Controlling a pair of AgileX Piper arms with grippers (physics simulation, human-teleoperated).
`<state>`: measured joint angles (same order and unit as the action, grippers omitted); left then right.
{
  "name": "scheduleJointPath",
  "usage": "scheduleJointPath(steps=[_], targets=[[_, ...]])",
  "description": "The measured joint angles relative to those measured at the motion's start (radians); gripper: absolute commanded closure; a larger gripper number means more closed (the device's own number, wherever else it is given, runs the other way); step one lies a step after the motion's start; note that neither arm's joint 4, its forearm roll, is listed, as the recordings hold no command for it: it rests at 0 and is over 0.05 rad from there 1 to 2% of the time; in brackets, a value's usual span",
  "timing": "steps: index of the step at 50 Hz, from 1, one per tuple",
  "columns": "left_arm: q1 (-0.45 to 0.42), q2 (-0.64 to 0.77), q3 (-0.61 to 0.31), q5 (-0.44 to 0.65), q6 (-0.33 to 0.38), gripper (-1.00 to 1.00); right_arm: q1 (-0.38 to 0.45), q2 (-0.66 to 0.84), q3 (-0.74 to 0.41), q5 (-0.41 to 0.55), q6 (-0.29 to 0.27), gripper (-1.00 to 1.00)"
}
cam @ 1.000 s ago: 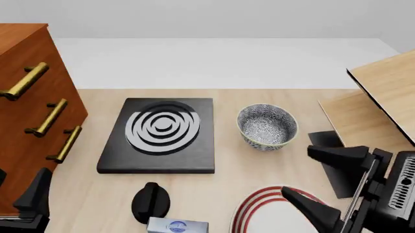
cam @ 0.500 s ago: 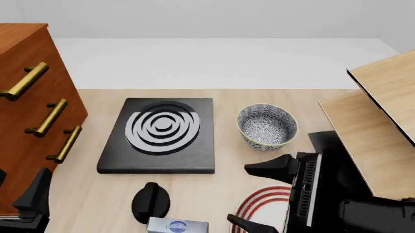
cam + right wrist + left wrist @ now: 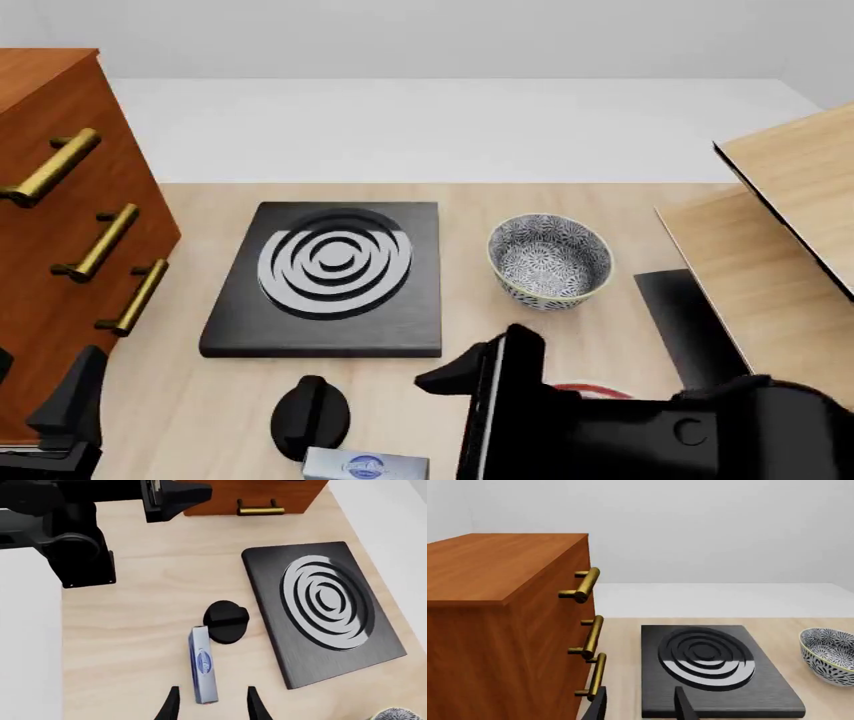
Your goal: Pick up the cream cheese and put it in the bowl.
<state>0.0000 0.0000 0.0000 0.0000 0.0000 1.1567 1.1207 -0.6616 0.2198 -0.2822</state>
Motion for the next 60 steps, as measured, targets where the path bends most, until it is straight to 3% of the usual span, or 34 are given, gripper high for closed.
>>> scheduleJointPath(steps=[39, 60], targets=[[0.000, 0.000, 0.000, 0.000, 0.000, -1.00, 0.011, 0.272, -0.109, -0.041, 0.043, -1.00], [0.000, 0.000, 0.000, 0.000, 0.000, -1.00, 0.001, 0.395, -0.105, -0.109, 0.087, -1.00]])
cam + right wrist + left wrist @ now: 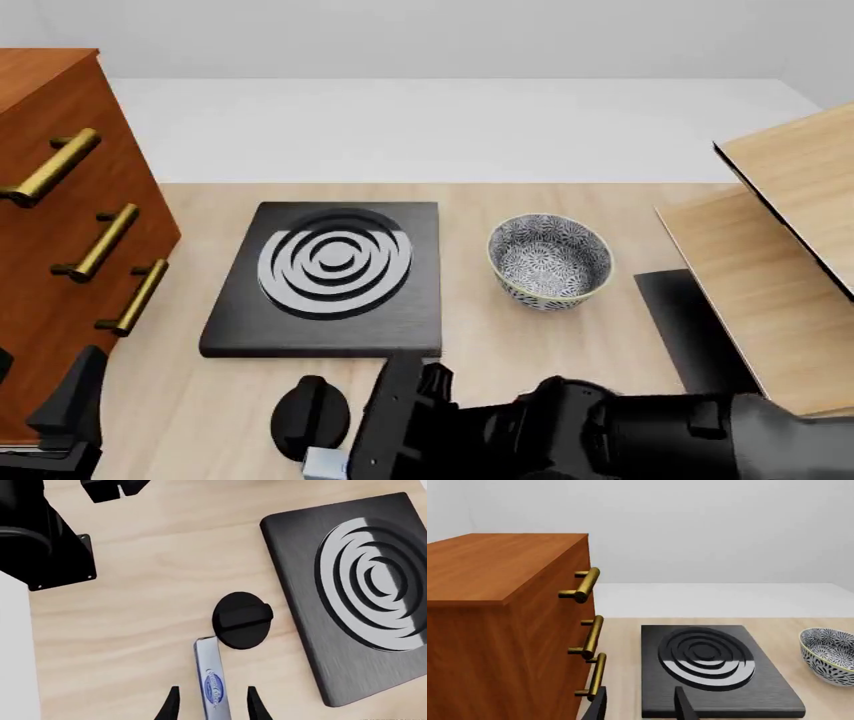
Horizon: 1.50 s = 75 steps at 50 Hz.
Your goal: Pick up the cream cheese and put it in the bowl.
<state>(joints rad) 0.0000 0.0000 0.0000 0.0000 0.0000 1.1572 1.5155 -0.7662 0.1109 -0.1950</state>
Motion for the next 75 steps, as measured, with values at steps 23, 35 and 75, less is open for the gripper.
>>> scheduleJointPath(steps=[23, 35, 75], targets=[[0.000, 0.000, 0.000, 0.000, 0.000, -1.00, -0.023, 0.114, 0.012, -0.074, 0.031, -1.00], [0.000, 0.000, 0.000, 0.000, 0.000, -1.00, -0.010, 0.161, 0.022, -0.107, 0.049, -1.00], [0.000, 0.000, 0.000, 0.000, 0.000, -1.00, -0.004, 0.222, 0.040, -0.150, 0.050, 1.00]])
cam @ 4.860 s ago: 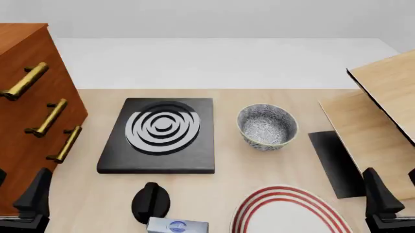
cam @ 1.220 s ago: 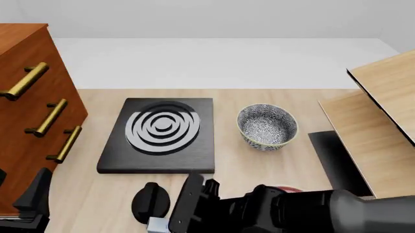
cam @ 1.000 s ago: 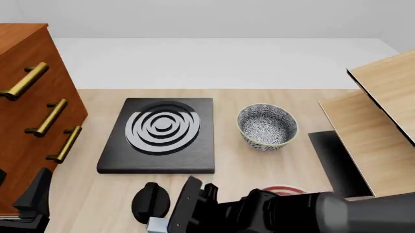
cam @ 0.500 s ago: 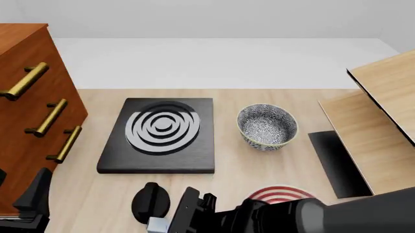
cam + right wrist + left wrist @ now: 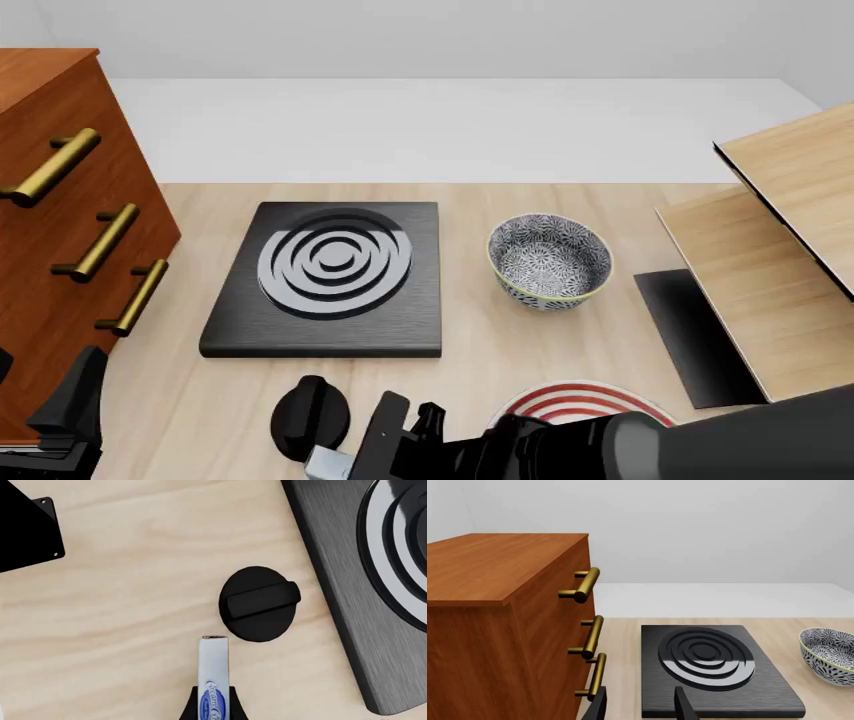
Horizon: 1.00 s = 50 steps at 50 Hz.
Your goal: Pick up the cream cheese and put it in the bowl.
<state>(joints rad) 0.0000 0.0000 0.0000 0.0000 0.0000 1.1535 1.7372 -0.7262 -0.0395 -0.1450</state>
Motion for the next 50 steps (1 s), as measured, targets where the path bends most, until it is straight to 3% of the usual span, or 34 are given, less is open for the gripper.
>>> scheduleJointPath(steps=[31, 50], targets=[[0.000, 0.000, 0.000, 0.000, 0.000, -1.00, 0.042, -0.150, -0.006, 0.095, -0.034, 1.00], [0.000, 0.000, 0.000, 0.000, 0.000, -1.00, -0.022, -0.385, -0.006, 0.207, -0.067, 1.00]])
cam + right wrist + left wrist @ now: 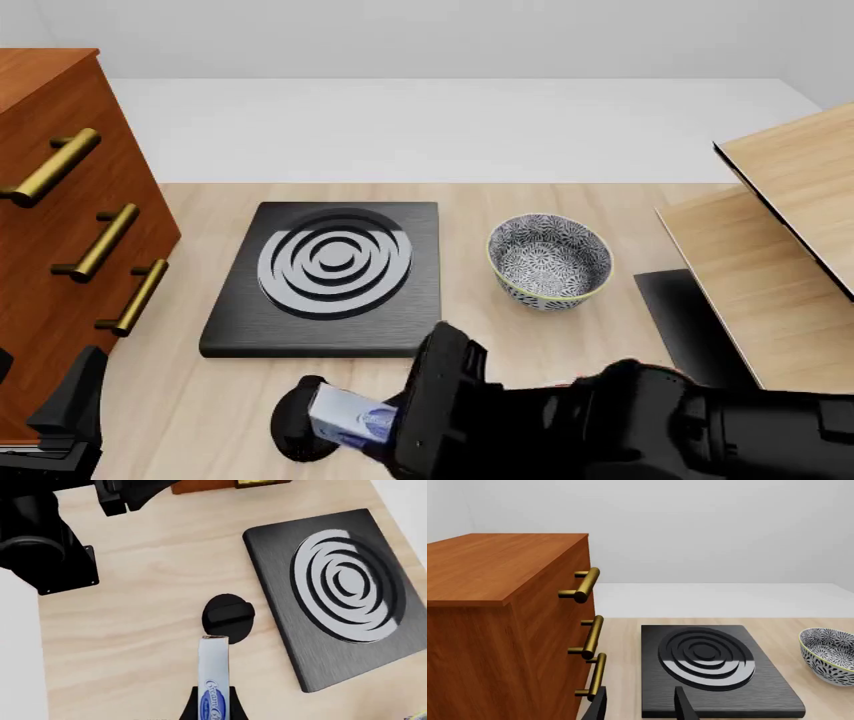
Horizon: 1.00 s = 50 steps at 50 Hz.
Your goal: Pick up the cream cheese and put it in the bowl.
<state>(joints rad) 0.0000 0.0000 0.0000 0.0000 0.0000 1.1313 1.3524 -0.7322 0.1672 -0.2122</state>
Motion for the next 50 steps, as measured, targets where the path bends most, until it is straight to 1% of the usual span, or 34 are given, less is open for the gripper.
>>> scheduleJointPath(steps=[12, 23, 38, 50], targets=[[0.000, 0.000, 0.000, 0.000, 0.000, -1.00, -0.095, -0.154, -0.029, 0.079, -0.020, 1.00], [0.000, 0.000, 0.000, 0.000, 0.000, -1.00, -0.194, -0.231, -0.066, 0.111, -0.029, 1.00], [0.000, 0.000, 0.000, 0.000, 0.000, -1.00, -0.347, -0.241, -0.127, 0.098, -0.025, 1.00], [0.000, 0.000, 0.000, 0.000, 0.000, -1.00, -0.467, -0.196, -0.159, 0.048, -0.017, 1.00]])
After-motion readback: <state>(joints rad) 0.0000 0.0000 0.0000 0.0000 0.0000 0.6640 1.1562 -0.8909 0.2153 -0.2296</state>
